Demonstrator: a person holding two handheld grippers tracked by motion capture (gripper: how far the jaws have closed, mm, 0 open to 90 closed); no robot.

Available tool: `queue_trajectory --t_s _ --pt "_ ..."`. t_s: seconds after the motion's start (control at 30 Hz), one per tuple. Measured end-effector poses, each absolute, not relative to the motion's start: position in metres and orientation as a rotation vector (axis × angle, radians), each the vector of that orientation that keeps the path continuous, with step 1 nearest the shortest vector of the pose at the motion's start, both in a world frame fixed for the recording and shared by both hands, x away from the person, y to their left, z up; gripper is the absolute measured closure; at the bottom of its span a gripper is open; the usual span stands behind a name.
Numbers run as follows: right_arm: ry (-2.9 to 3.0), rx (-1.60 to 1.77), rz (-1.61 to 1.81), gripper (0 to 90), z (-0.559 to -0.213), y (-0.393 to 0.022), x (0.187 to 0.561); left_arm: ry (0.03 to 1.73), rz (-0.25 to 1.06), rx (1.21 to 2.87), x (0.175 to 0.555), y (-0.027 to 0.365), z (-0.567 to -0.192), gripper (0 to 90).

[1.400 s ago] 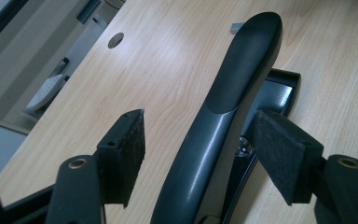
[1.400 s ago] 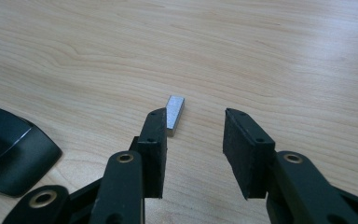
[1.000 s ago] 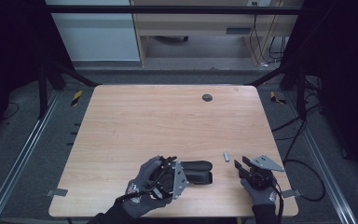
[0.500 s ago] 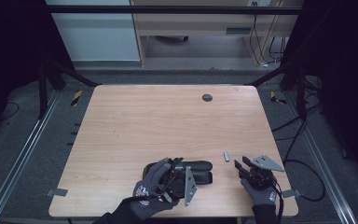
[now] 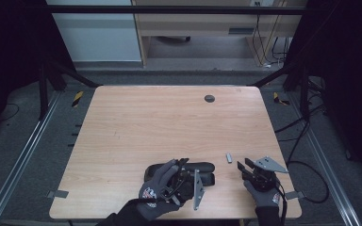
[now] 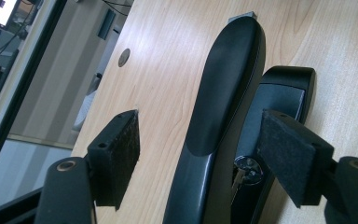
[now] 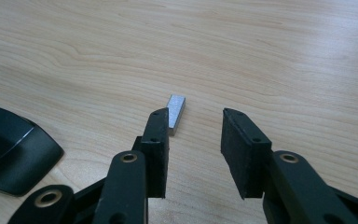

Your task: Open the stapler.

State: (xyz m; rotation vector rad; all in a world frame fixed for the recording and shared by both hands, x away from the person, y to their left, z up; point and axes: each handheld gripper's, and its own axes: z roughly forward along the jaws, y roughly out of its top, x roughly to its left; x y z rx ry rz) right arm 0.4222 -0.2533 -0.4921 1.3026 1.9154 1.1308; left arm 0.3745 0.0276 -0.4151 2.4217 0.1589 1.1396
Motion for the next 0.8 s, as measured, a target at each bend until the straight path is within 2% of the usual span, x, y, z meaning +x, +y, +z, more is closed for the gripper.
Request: queue_trajectory --t_s 0.8 --pt "1.923 1.318 1.147 65.9 -0.492 -0.254 0.422 0.126 1.207 2.445 0.379 0.007 -0.437 29.0"
